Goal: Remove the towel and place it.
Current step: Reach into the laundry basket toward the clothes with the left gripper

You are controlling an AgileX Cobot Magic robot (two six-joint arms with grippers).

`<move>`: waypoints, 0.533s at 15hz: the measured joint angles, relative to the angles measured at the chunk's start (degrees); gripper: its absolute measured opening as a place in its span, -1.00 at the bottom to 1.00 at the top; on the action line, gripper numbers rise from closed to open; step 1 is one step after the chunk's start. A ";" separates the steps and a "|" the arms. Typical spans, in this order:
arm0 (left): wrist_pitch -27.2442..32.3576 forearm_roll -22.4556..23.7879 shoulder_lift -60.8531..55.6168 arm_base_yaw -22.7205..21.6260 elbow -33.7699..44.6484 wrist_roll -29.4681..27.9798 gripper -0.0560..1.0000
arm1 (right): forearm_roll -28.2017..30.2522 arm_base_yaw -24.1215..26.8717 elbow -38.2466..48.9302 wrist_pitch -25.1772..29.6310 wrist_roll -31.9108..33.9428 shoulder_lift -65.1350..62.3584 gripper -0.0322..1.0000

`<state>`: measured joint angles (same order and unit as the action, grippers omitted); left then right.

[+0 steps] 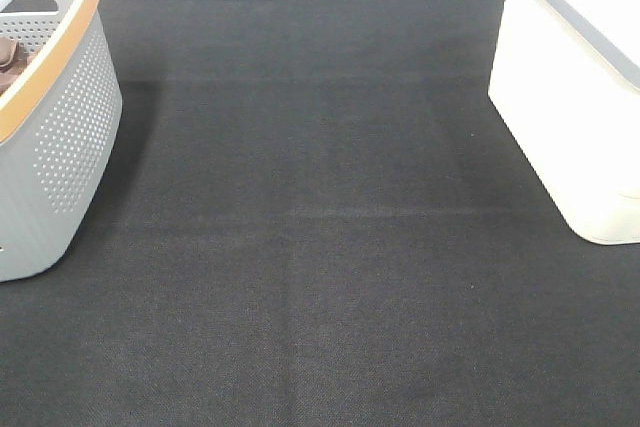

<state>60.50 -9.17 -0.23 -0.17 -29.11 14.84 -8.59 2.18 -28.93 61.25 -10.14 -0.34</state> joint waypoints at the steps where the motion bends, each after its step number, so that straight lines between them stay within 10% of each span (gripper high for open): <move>1: 0.00 0.00 0.00 0.00 0.00 0.00 0.32 | 0.00 0.00 0.00 0.00 0.00 0.00 0.55; 8: 0.00 0.00 0.00 0.00 0.00 0.00 0.32 | 0.00 0.00 0.00 0.00 0.00 0.00 0.55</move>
<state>60.50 -9.17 -0.23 -0.17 -29.11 14.84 -8.59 2.18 -28.93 61.25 -10.14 -0.34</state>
